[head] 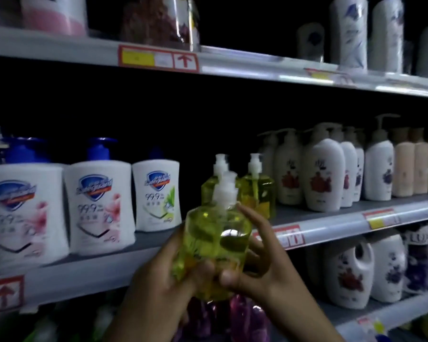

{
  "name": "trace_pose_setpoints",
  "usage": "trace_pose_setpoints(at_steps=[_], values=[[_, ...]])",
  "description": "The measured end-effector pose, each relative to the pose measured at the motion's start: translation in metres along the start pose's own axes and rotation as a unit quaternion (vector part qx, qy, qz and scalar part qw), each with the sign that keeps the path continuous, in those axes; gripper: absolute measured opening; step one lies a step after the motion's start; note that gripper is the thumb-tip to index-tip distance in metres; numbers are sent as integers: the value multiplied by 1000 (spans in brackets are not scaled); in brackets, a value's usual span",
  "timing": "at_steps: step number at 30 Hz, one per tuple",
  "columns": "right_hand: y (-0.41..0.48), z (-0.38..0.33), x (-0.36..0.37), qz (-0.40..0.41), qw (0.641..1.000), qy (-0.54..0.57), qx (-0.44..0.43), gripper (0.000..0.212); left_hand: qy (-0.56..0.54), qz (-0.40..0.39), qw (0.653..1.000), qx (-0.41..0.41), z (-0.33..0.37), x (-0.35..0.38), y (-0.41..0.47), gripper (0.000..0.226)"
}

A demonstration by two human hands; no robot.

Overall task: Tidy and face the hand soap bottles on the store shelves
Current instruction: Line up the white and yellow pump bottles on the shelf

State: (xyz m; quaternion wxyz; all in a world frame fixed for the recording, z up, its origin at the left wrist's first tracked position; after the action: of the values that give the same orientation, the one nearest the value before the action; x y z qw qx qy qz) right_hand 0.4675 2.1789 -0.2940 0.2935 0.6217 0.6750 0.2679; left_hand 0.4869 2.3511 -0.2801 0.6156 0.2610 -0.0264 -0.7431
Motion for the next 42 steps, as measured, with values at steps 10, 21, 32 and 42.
trace_pose_setpoints(at_steps=[10,21,32,42], values=[[66,-18,-138,100,960,-190,-178,85,-42,-45,994,95,79,127,113,26],[73,49,-190,67,967,-244,-18,89,250,-51,966,-44,65,183,162,56],[85,25,-171,185,875,-443,-65,57,241,248,927,147,35,48,96,29],[89,41,-72,124,932,-320,-114,32,-197,64,974,-96,33,32,194,40]])
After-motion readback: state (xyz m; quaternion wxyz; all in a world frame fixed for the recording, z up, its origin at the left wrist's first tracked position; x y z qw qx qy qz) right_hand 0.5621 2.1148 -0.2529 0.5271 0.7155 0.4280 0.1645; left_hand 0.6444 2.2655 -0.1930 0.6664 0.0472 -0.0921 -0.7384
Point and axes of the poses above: each hand's wrist, its own y-axis towards the middle knuckle, its own x-axis out of the palm, z = x × y, the point moved 2 cm from there along y, towards the middle knuckle, and after that the axes turned 11 degrees about -x, right-handed, at the moved point
